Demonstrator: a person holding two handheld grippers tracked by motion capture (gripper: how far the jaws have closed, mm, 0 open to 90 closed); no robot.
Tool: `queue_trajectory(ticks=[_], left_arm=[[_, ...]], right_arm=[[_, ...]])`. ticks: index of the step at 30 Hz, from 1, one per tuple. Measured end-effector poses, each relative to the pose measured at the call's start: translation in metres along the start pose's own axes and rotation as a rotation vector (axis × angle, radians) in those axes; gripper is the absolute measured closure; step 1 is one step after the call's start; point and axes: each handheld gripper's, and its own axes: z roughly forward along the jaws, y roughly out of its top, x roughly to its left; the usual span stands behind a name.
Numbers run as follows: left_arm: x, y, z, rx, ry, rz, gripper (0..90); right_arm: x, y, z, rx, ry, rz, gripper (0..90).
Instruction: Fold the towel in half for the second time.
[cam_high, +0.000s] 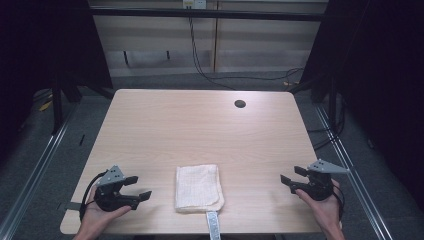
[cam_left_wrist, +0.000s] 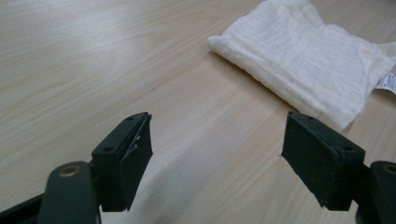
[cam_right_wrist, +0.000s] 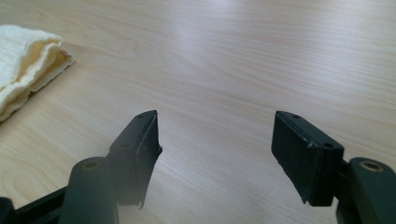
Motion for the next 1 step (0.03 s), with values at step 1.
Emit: queue_trajectory(ticks=[1], left_arm=[[0.0007, 0.0, 0.0013, 0.004, -0.002, -0.001, 23.9]], right_arm=[[-0.0014, 0.0, 0.0001, -0.012, 0.009, 0.014, 32.3]])
